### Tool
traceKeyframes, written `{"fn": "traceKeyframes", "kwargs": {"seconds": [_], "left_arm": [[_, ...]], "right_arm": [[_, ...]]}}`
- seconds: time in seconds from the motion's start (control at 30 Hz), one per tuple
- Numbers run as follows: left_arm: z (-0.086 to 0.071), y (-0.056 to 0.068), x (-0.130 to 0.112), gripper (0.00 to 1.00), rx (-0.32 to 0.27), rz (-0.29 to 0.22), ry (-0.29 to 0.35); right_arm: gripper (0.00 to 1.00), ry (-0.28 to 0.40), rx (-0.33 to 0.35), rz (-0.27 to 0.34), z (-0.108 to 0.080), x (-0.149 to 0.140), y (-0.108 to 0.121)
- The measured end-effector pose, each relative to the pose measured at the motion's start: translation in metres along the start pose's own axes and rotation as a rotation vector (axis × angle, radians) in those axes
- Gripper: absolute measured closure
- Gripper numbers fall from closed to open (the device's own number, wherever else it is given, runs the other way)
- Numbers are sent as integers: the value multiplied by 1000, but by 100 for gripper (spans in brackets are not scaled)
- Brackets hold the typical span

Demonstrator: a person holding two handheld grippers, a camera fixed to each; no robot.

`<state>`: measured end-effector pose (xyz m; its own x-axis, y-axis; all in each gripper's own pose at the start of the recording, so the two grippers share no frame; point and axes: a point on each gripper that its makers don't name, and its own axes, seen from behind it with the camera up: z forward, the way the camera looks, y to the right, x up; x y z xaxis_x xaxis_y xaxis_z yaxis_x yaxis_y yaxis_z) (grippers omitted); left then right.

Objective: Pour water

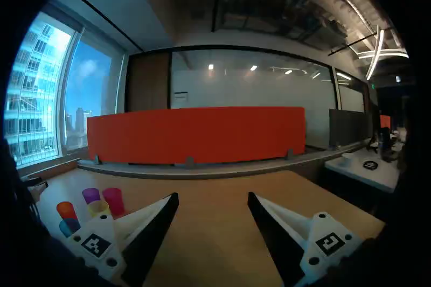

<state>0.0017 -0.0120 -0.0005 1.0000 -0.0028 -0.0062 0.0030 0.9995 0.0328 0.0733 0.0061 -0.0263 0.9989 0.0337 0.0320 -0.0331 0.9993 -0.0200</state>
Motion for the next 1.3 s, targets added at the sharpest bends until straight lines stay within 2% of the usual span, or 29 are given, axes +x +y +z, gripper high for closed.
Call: {"fn": "traceKeyframes", "kwargs": {"seconds": [0.3, 0.5, 0.63, 0.9, 1.3], "left_arm": [[0, -1, -1, 8, -1, 1, -3], [1, 0, -1, 8, -3, 3, -6], [1, 0, 0, 2, -3, 3, -6], [1, 0, -1, 2, -3, 4, -6], [1, 1, -1, 3, -3, 3, -6]], "right_arm": [[1, -1, 2, 0, -2, -3, 1], [1, 3, 17, -24, -6, -5, 0], [1, 10, 20, -38, -9, -7, 3], [1, 31, 28, -46, -11, -7, 8], [1, 86, 43, -86, 3, -3, 0]]}}
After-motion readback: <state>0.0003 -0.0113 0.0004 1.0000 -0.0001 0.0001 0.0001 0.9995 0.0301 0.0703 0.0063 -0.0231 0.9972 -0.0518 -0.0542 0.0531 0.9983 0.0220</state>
